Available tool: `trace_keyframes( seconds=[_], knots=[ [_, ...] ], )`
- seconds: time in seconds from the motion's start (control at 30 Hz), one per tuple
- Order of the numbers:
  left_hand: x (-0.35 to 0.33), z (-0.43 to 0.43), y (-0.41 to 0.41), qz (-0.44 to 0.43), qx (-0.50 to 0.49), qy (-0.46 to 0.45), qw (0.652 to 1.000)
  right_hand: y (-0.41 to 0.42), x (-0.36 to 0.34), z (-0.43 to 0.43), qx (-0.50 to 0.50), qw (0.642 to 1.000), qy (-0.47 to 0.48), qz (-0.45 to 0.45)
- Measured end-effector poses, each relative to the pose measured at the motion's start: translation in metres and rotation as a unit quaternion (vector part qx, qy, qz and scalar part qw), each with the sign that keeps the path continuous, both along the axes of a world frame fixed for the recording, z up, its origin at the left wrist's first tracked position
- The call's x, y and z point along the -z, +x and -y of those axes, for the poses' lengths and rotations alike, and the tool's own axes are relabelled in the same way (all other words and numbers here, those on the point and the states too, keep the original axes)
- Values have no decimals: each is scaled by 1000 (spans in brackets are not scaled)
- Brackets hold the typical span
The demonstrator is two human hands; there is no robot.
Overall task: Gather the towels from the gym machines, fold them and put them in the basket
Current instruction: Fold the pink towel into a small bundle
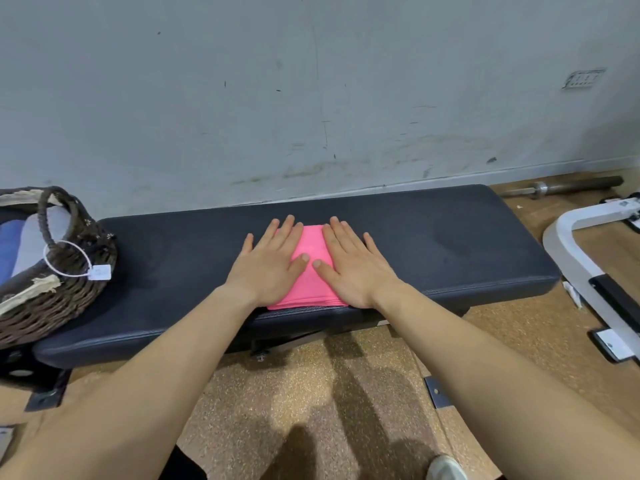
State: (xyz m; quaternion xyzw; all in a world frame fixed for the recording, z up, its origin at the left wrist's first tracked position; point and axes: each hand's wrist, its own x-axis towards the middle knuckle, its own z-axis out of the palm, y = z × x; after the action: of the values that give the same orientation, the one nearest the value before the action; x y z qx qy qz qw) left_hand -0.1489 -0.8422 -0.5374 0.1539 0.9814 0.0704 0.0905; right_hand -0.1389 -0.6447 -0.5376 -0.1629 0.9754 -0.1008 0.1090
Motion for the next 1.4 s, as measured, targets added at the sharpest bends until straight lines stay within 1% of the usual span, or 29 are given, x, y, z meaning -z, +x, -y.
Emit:
trace_keyframes(
  seconds=[0.17,0.23,0.27,0.3,0.37,0.4,0.43,0.5,0.57,0.63,0.73,0.87,1.0,1.1,1.2,1.23,1.27,1.33,1.4],
  knots=[
    [6,1,0,-5,0,16,1000,1,2,2,9,1000,-17,-1],
    [9,2,3,-16,-24,47,999,3,0,4,18,1000,-18,7],
    [9,2,7,-36,-56,70,995,4,-2,6,21,1000,-13,14],
    [7,3,11,-77,-101,89,988,5,-4,7,24,1000,-5,19],
    [-1,3,20,-167,-191,79,964,5,-13,9,26,999,4,20],
    [-5,4,24,-173,-219,67,958,6,-19,8,21,1000,1,8],
    [-9,6,26,-142,-241,64,958,6,-25,7,10,1000,-9,-14],
    [-16,9,26,-46,-275,76,957,7,-34,4,-26,997,-34,-57],
    [-22,11,25,16,-277,111,954,9,-39,-2,-59,996,-48,-55],
    [-26,10,27,53,-270,157,948,10,-40,-7,-74,995,-62,-27],
    [-33,6,28,64,-275,240,929,9,-36,-9,-79,993,-83,-7],
    [-39,4,25,67,-294,355,885,6,-32,-6,-81,992,-92,8],
    [-40,6,20,74,-326,404,851,5,-27,2,-67,993,-99,7],
    [-41,8,13,70,-331,422,841,10,-20,13,-50,994,-93,-12],
    [-44,8,9,56,-329,431,839,15,-14,26,-24,995,-91,-30],
    [-46,8,9,60,-314,431,844,17,-12,29,-14,995,-93,-32],
    [-48,7,10,65,-289,423,856,19,-12,32,-6,995,-92,-33],
    [-50,7,14,69,-227,367,899,20,-12,34,-3,995,-91,-34],
    [-49,10,15,49,-174,318,931,15,-17,29,0,992,-118,-35]
  ],
)
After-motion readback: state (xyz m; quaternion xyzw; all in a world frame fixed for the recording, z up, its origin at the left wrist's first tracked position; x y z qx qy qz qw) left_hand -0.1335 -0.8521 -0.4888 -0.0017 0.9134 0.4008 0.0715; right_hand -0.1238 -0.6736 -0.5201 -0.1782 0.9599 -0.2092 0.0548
